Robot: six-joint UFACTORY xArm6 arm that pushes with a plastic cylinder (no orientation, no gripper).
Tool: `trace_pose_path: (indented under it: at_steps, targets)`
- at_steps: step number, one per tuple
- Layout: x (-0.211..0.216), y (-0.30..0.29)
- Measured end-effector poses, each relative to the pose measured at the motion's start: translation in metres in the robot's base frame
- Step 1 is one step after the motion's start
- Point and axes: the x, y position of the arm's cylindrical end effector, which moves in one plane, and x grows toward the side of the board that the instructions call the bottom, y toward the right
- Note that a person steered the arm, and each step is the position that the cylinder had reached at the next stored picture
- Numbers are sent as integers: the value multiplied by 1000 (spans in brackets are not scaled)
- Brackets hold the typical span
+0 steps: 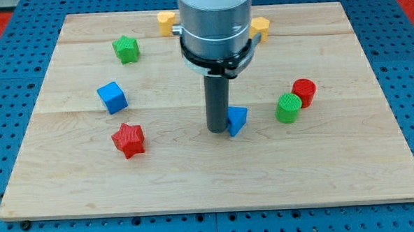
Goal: Push the blue triangle vertically to the bottom of the green circle
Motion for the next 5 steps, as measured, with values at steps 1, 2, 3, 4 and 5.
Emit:
trace_pose_path:
  at_steps: [1,2,3,4,5]
  targets:
    - [0,-20]
    - [-1,-10]
    - [-3,-15]
    - [-30,-15]
    - [-41,-7]
